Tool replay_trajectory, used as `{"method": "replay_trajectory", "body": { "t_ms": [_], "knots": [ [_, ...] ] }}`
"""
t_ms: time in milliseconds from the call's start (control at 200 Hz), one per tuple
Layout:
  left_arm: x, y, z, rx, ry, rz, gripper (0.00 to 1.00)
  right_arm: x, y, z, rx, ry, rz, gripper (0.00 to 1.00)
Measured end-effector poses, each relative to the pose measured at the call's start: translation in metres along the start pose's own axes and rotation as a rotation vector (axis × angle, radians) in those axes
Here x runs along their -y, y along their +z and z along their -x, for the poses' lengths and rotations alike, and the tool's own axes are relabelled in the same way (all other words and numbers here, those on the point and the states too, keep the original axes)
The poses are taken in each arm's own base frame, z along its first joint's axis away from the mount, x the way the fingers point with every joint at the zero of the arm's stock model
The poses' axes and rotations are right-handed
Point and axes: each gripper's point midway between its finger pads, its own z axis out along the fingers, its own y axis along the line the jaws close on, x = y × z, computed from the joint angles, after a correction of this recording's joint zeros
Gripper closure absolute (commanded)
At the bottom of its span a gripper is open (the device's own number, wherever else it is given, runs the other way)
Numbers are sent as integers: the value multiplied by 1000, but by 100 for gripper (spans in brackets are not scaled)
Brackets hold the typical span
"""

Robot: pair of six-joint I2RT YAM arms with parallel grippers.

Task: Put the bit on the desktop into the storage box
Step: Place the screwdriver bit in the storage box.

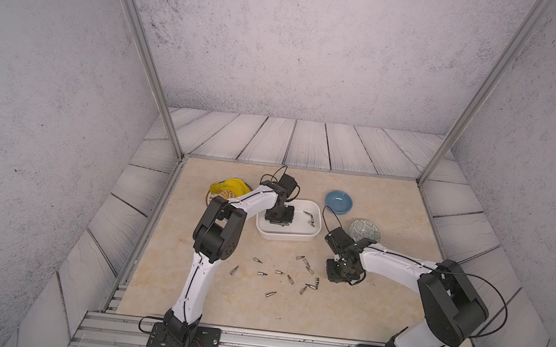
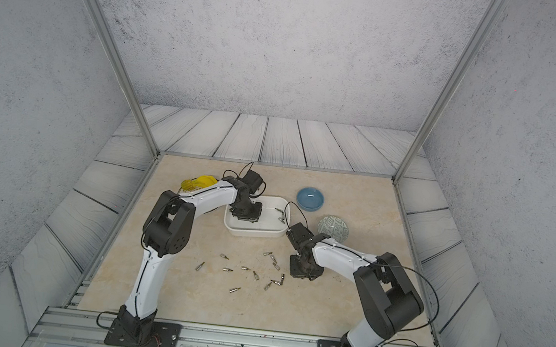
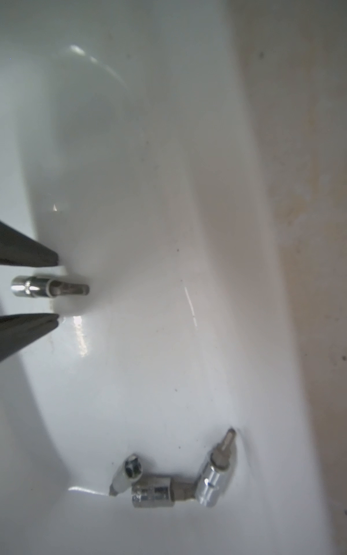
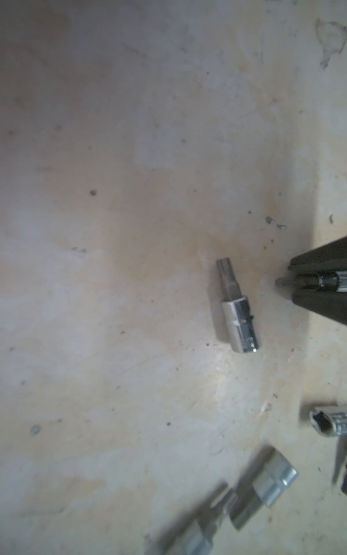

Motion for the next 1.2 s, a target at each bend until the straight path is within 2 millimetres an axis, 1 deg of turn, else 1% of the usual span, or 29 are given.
{"method": "replay_trajectory", "body": {
  "t_ms": [130, 190, 250, 310, 415, 451, 496, 596, 661, 716, 801, 851, 886, 951, 991, 1051, 1121, 1196],
  "knots": [
    [1, -3, 1, 7, 3, -1, 62, -1, 0, 0, 0, -3, 1, 100],
    [2, -7, 3, 15, 3, -2, 62, -1, 0, 0, 0, -3, 2, 100],
    [4, -15, 6, 31, 5, -6, 61, -1, -1, 0, -2, -6, 3, 100],
    [7, -28, 10, 58, 8, -11, 61, -2, -2, -2, -10, -10, 2, 100],
    [13, -64, 21, 126, 17, -27, 61, -4, -8, -1, -22, -18, 2, 100],
    [15, -76, 25, 151, 21, -31, 61, -5, -12, 2, -20, -22, 3, 100],
    [19, -97, 32, 195, 27, -39, 61, -8, -19, 8, -12, -28, 7, 100],
    [23, -137, 39, 277, 35, -48, 61, -19, -42, 31, 39, -47, 26, 100],
    [23, -161, 40, 320, 36, -45, 61, -28, -63, 51, 91, -62, 47, 100],
    [20, -177, 38, 348, 35, -37, 61, -37, -83, 68, 139, -76, 68, 100],
    [10, -196, 25, 374, 30, -12, 61, -50, -114, 95, 214, -101, 101, 100],
    [0, -200, 13, 371, 25, 10, 60, -59, -128, 112, 251, -115, 117, 100],
    [-7, -202, 2, 365, 21, 25, 60, -65, -135, 123, 271, -126, 125, 100],
    [-22, -203, -20, 347, 11, 55, 60, -76, -140, 142, 290, -148, 132, 100],
    [-31, -202, -33, 334, 1, 72, 60, -83, -139, 153, 296, -161, 135, 100],
    [-45, -200, -52, 315, -17, 94, 60, -92, -132, 166, 289, -178, 136, 100],
    [-58, -197, -73, 292, -37, 114, 60, -102, -117, 180, 270, -197, 134, 100],
    [-70, -193, -92, 273, -58, 133, 60, -109, -98, 188, 237, -212, 132, 100]
  ]
}}
